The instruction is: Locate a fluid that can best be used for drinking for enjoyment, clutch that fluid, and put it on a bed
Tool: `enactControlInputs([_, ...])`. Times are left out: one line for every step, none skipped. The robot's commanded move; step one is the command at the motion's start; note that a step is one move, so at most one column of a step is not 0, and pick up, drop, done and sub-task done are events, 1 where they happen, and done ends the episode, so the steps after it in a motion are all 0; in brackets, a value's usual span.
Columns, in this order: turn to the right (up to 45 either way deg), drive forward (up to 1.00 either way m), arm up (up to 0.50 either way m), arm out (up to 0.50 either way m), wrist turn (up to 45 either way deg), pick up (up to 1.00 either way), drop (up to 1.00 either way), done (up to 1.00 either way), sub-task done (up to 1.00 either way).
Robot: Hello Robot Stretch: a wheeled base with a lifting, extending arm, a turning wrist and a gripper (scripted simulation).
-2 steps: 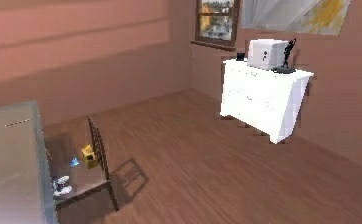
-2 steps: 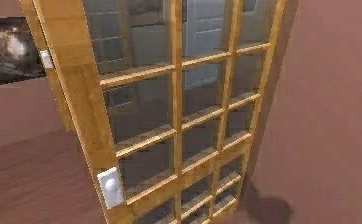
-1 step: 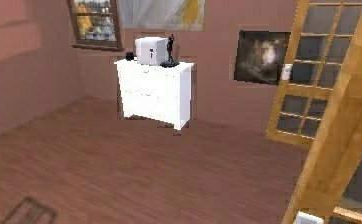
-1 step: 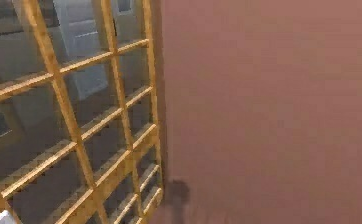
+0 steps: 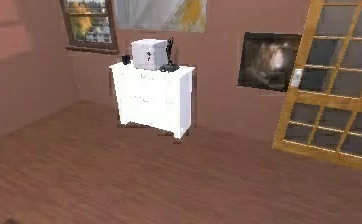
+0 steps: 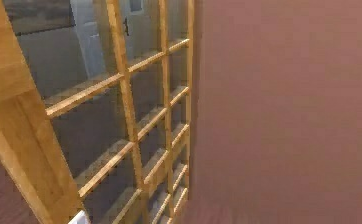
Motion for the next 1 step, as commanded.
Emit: enactControlInputs([-18.0,0.00,0.00,0.00,0.0,0.00,0.00,0.00,0.00])
